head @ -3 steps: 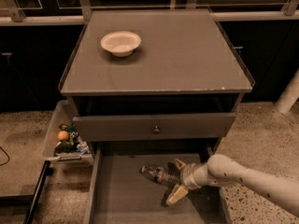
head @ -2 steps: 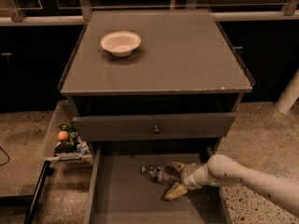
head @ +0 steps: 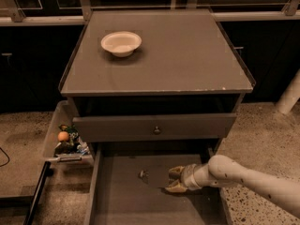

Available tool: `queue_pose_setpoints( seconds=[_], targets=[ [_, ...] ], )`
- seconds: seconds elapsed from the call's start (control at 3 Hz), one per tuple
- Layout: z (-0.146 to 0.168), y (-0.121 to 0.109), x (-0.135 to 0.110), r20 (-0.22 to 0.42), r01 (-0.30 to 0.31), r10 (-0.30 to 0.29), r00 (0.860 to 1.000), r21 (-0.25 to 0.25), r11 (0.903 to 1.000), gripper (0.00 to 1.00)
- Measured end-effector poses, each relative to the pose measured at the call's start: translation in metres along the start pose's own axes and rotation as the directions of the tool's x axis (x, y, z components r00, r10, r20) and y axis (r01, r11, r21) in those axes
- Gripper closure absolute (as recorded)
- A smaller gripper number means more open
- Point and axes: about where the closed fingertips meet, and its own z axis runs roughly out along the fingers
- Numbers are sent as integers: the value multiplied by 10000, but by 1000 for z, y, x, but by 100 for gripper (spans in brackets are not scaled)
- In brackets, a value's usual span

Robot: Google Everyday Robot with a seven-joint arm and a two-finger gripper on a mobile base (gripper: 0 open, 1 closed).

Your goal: Pick water bottle from middle drawer and place on counter

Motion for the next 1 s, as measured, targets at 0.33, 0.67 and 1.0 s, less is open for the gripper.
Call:
queue_pose_setpoints(
  seconds=[0.33,0.67,1.0],
  targets=[
    [0,0,0,0,0,0,10000,-1,10000,89],
    [0,0,0,1,0,0,10000,-2,10000,100],
    [0,0,0,-1,1,-1,10000,-1,10000,100]
  ],
)
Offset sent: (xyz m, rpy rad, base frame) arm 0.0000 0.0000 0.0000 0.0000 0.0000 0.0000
